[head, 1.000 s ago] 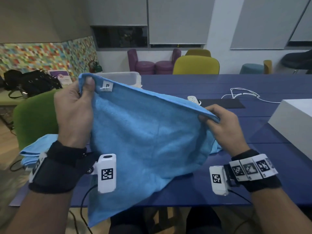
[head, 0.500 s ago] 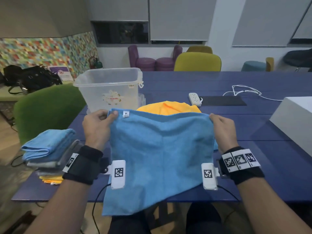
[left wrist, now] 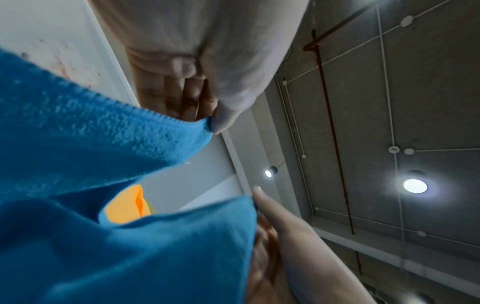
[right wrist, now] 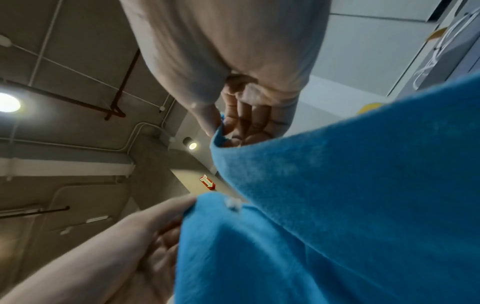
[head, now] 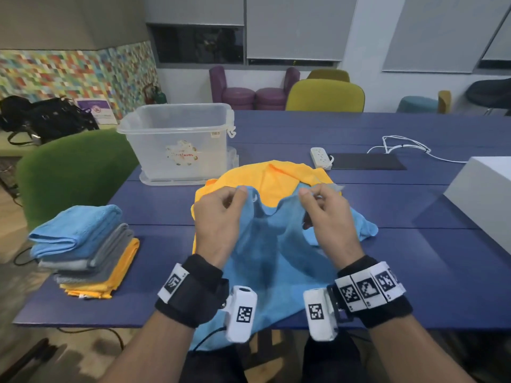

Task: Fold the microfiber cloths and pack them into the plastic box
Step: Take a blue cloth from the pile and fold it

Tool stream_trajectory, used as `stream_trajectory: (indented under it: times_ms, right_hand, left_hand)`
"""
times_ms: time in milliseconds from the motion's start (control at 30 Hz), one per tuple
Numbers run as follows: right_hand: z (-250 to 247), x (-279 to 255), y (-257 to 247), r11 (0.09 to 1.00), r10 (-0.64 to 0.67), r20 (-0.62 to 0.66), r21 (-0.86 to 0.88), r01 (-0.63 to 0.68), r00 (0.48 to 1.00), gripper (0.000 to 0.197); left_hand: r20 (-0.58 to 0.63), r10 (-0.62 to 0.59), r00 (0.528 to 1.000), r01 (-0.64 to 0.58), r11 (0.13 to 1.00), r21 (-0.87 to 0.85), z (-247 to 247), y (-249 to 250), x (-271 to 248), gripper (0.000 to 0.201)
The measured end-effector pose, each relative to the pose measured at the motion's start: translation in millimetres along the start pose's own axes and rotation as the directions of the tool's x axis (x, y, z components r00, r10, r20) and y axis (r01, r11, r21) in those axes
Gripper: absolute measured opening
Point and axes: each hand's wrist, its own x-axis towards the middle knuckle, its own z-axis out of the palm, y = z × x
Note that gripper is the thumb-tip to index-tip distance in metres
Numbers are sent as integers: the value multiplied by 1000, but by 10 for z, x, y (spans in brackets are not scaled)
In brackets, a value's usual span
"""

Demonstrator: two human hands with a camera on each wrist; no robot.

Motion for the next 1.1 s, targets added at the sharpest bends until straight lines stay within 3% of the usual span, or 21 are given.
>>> stream_trajectory:
  times_ms: [133, 300, 400, 567, 667, 800, 867, 967, 1100]
  right_hand:
    - [206, -125, -122, 991, 10, 132, 133, -28, 991, 25]
    - [267, -164, -128, 995, -40, 151, 98, 26, 988, 19]
    - [232, -153, -72, 997, -73, 164, 38, 67, 984, 16]
    - [223, -153, -91, 998, -44, 194, 60, 33, 980, 20]
    - [192, -146, -108, 996, -47, 267, 86, 25, 963, 23]
    - [103, -103, -101, 985, -169, 136, 10, 170, 976, 14]
    - [68, -78, -110, 973, -215, 217, -32, 227, 952, 14]
    - [68, -47, -115, 977, -188, 415, -12, 212, 890, 16]
    - [37, -10, -133, 978, -182, 510, 8, 207, 841, 13]
  left_hand:
    - [68, 18, 998, -16, 1000, -24, 227, 88, -153, 41]
    - [88, 37, 995, -35, 999, -33, 272, 164, -253, 23]
    - [91, 67, 994, -66, 998, -14, 205, 177, -249, 29]
    - [268, 108, 957, -131, 989, 68, 159, 133, -225, 44]
    - [284, 113, 952, -148, 983, 105, 111, 100, -175, 21]
    - [273, 152, 950, -187, 976, 108, 27, 90, -127, 11]
    - [279, 159, 947, -193, 976, 100, -28, 120, -106, 10]
    - [278, 172, 945, -203, 975, 87, -119, 206, -83, 8]
    - [260, 183, 948, -203, 978, 51, -249, 329, -26, 5]
